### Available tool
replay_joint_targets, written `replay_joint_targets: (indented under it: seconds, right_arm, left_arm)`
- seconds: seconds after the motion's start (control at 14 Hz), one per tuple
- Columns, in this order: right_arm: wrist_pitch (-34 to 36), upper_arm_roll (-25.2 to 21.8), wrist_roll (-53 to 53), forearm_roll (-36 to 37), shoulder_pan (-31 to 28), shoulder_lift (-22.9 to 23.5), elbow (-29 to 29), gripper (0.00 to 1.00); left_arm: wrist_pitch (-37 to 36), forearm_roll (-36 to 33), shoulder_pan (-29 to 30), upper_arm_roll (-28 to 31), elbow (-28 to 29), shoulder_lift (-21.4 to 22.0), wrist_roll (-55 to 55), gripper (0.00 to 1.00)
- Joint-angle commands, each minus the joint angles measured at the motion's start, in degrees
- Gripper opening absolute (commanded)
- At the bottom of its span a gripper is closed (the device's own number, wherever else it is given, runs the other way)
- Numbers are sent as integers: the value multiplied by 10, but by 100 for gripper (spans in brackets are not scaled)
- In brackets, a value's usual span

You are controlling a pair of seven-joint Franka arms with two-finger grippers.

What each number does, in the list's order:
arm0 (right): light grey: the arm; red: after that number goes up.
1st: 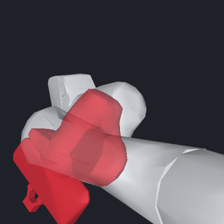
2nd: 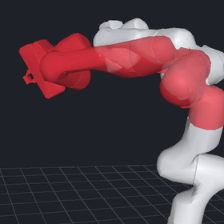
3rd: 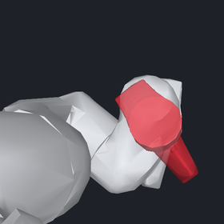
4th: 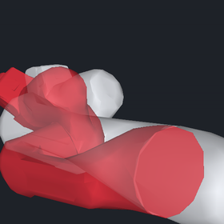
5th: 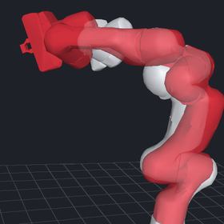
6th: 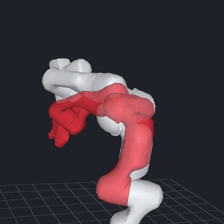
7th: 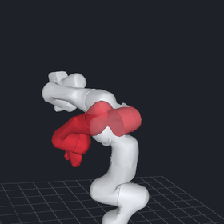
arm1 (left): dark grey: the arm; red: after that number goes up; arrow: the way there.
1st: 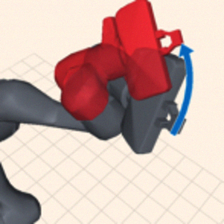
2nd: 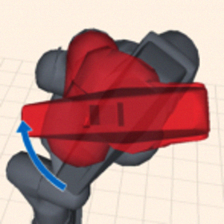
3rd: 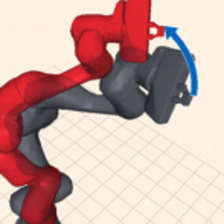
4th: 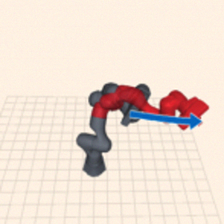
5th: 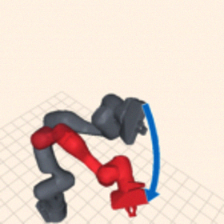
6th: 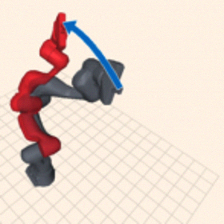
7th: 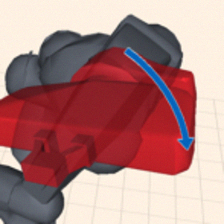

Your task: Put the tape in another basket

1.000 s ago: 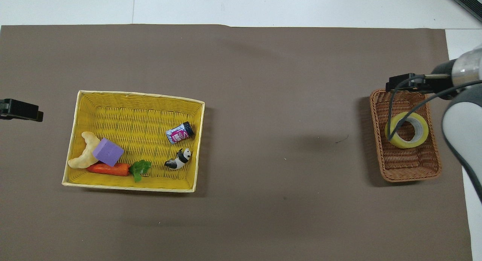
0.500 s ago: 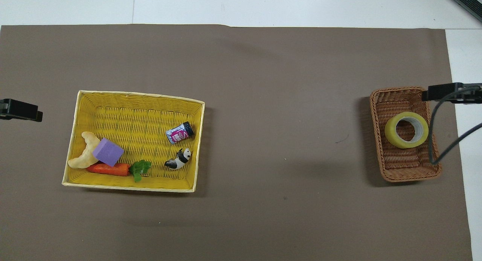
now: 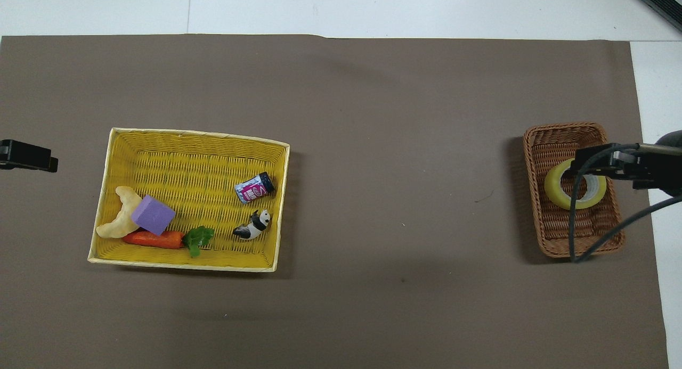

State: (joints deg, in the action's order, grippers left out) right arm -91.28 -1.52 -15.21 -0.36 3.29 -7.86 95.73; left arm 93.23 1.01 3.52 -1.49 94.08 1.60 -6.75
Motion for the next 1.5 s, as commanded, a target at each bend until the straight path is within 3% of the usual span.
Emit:
replay_joint_targets:
  seconds: [0.0,0.43,1.43]
  right_arm:
    - [31,-1,16,1,-7,-10,-11,100]
    - [36,-15,95,10,-9,-10,-16,100]
    - [36,-16,98,14,-7,-15,-13,100]
  left_arm:
    - [-4,-9,2,-2,7,9,0,100]
    - [-12,-9,1,-1,8,10,2,100]
    - [-38,-10,-5,-1,6,15,-1,100]
